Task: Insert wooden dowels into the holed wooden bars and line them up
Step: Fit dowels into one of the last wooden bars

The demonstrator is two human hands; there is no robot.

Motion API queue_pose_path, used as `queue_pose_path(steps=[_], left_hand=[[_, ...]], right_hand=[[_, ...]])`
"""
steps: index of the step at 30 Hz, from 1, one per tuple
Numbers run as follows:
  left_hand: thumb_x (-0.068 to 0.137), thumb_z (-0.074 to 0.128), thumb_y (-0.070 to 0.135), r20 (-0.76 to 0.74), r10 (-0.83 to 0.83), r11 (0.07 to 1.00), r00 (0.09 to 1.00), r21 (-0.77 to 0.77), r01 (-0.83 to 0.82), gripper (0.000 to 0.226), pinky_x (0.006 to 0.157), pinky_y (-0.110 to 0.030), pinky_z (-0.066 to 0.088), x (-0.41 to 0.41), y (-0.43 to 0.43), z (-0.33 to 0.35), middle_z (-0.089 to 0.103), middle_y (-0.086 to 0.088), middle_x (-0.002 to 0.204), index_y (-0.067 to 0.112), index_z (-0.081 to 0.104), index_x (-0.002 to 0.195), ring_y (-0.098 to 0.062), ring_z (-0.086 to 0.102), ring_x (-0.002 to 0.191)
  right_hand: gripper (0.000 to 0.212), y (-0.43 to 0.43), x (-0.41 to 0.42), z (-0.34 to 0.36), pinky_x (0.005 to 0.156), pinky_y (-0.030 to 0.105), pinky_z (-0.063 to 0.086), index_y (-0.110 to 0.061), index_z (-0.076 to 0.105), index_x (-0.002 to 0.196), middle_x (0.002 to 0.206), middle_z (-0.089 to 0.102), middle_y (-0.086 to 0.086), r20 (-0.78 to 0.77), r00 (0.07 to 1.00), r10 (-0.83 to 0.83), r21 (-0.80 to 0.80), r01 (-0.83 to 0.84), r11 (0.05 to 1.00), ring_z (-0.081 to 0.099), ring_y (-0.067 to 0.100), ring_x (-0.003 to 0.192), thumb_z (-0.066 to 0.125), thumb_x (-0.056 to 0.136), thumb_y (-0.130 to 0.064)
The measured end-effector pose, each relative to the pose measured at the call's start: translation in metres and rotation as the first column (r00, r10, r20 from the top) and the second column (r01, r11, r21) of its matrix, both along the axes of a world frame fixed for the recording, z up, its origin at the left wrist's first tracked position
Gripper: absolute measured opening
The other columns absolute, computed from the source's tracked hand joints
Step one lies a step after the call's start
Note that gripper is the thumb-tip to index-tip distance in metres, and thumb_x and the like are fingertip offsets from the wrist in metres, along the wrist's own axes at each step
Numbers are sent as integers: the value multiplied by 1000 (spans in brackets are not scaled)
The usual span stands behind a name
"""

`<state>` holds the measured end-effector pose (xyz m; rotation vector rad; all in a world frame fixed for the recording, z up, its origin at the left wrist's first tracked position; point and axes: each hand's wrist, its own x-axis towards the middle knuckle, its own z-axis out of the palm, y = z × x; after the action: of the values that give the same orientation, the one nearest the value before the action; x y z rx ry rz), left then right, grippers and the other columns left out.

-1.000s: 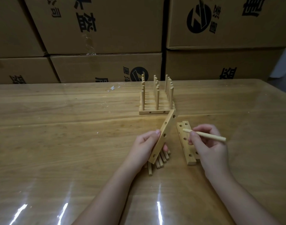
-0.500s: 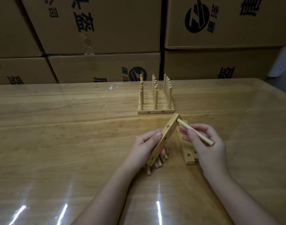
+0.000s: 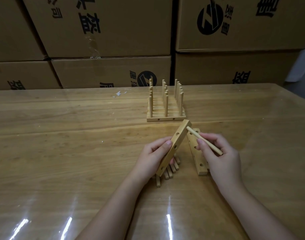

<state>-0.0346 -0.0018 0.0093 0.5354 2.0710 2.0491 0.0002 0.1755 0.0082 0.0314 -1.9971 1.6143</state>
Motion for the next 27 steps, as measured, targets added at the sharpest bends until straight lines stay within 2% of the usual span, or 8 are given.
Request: queue_pose_path(steps=[2,4,12,17,23,27], left_hand=[[84,58,47,1,9,1000,1000,6,-9,28,61,-22,49,0,0,0,63,3,60,38,70,107,-10,61,61],[84,58,41,3,20,1000,1000,17,-20,24,62,-23,51,1,0,0,64,2,64,41,71,104,-10,61,61],[92,56,20,23,36,999,999,6,-36,24,56,-17,48,2,0,4,68,9,68,30,67,111,-5,61,60],[91,59,22,19,33,999,999,-32,-32,24,58,-17,49,3,0,5,71,12,80,40,70,103,-3,61,65],[92,58,22,24,27,999,999,-36,-26,25,58,-16,48,4,-1,7,70,11,79,42,70,103,-3,61,64],[91,59,22,28,25,999,999,-37,-24,24,58,-16,48,5,-1,8,69,12,87,41,70,103,0,62,66]], right_hand=[[20,0,0,1,57,8,46,-34,67,91,81,68,-15,0,1000,-16,28,16,999,63,-2,73,65,84,-16],[17,0,1,1,57,11,47,-33,67,91,80,67,-15,-5,999,-39,69,39,997,62,1,72,66,83,-18],[12,1,-1,0,56,7,43,-26,69,91,77,67,-16,-33,997,-72,111,76,991,61,-1,71,67,83,-17],[12,3,0,-1,55,7,42,-30,67,88,78,66,-18,-34,998,-53,124,56,991,61,0,70,65,84,-19],[12,2,-1,-1,54,7,42,-33,66,87,78,66,-18,-31,998,-47,134,50,990,61,0,69,65,84,-21],[14,2,0,0,53,7,42,-36,65,85,78,65,-20,-36,998,-54,158,59,986,61,-1,69,64,84,-23]])
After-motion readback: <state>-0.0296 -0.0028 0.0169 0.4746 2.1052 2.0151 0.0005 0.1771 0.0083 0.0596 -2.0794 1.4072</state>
